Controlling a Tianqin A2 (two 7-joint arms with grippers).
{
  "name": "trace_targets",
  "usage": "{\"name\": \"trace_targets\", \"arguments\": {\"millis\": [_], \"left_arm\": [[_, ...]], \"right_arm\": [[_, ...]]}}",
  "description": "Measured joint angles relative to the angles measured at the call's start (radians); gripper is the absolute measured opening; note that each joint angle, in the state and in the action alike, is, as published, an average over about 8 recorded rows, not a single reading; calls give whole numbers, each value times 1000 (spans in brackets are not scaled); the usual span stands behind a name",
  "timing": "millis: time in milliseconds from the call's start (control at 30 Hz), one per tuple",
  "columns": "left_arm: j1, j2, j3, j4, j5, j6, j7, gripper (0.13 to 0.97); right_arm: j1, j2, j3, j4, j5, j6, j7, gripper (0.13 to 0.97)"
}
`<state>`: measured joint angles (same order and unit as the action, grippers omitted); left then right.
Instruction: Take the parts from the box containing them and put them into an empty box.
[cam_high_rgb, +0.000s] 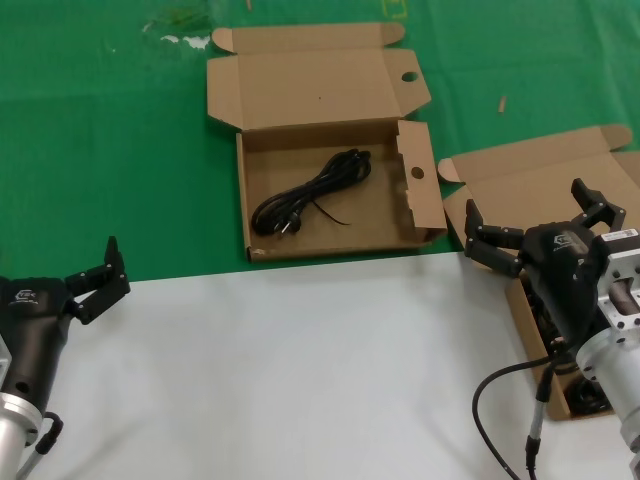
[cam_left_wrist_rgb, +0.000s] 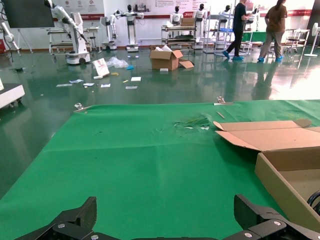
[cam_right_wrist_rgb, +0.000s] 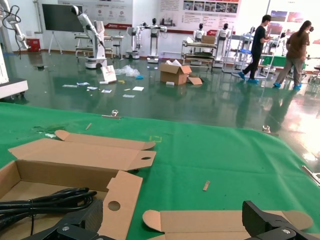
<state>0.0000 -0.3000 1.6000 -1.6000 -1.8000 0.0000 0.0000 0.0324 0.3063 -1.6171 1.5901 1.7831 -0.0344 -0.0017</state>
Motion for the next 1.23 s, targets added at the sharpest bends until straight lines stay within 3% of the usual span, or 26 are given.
{"name": "trace_targets", "arguments": {"millis": [1233], "left_arm": [[0,0,0,0,0,0,0,966]], "right_arm": [[0,0,0,0,0,0,0,966]]}}
